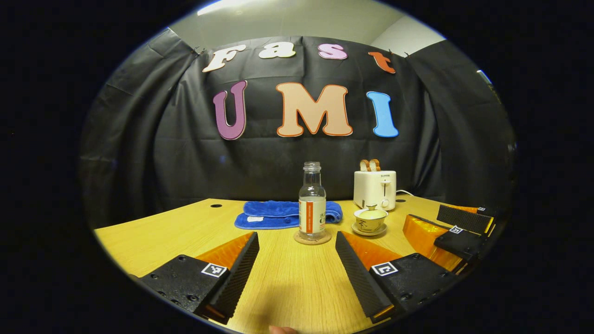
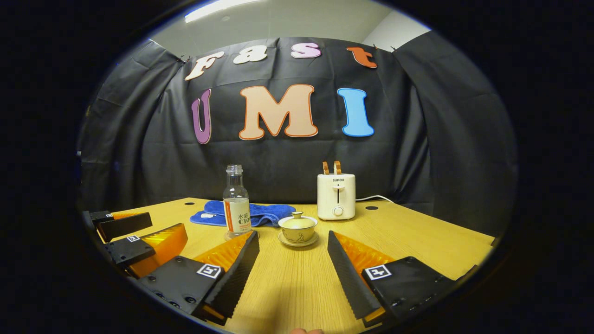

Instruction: Open the teacup lid with one hand, grasp the water bottle and pour water into the teacup with the other hand; after pouring, place the water bottle on the coaster and then close the teacup lid.

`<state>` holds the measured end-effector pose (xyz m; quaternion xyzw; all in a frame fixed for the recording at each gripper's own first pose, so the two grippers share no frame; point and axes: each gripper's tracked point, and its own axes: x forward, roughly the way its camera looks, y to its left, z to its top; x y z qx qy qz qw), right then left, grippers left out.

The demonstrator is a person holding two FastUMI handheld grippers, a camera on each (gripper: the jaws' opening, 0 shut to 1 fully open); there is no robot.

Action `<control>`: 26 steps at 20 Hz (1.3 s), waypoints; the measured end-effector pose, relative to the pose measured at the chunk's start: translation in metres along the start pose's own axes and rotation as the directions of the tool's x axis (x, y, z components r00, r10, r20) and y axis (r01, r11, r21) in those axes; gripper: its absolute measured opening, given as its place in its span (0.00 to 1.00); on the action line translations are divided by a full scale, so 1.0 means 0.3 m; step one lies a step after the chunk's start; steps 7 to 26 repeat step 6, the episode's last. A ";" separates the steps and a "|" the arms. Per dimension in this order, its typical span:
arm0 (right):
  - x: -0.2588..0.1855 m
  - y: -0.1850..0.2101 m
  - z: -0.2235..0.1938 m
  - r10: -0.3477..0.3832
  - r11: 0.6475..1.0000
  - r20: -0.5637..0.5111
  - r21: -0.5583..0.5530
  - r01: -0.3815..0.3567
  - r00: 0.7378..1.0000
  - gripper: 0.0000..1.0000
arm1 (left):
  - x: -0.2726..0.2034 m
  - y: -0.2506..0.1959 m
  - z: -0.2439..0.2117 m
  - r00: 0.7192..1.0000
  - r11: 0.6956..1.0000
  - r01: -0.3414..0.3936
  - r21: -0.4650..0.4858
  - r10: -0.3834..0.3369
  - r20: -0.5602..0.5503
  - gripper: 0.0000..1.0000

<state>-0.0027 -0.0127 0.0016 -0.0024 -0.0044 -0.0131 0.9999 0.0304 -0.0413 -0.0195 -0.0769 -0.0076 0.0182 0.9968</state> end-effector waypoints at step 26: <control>0.002 -0.002 -0.002 -0.005 1.000 0.000 0.000 0.005 1.000 0.95 | 0.002 0.000 0.003 1.000 1.000 0.001 -0.001 -0.001 0.001 0.97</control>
